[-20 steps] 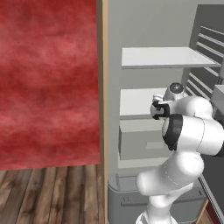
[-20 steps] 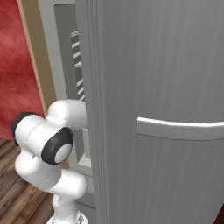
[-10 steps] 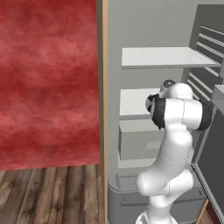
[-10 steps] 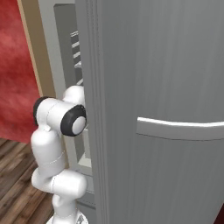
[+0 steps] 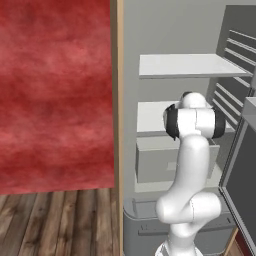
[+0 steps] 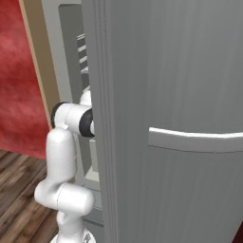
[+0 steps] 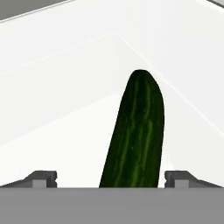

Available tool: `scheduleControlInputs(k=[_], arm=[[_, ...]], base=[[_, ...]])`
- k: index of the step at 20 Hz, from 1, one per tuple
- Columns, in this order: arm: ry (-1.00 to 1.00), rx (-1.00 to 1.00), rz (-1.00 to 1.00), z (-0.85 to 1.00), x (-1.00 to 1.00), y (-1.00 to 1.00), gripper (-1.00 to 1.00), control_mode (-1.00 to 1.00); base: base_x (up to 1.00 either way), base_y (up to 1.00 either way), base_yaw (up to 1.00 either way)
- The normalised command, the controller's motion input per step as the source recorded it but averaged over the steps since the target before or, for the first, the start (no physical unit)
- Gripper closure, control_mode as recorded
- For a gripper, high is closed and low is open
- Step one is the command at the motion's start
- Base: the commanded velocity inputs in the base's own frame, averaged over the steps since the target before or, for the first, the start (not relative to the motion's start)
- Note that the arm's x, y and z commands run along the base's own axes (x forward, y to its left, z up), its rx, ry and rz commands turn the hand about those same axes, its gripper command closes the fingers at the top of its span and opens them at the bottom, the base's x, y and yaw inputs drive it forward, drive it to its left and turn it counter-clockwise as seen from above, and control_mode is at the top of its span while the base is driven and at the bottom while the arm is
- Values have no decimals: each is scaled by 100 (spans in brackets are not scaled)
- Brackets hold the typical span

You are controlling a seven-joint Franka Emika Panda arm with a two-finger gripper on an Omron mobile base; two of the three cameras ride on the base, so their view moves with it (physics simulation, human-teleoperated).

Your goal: Place the cold items (corn and cucumber) from the fridge in one tupperware on the dining counter. Place the warm items (kebab skewer and hot dog) in the stove area in another tupperware.

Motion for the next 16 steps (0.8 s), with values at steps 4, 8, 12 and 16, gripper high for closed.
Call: scheduleControlInputs(k=[4, 8, 12, 16], arm=[[5, 0, 0, -73, 16, -28, -100, -100], [10, 0, -2, -59, 24, 0, 100, -100], [13, 2, -15, -78, 3, 0, 100, -100], [7, 4, -22, -77, -11, 0, 100, -100]], base=[[0, 0, 0], [0, 0, 0], [0, 0, 0], [0, 0, 0]])
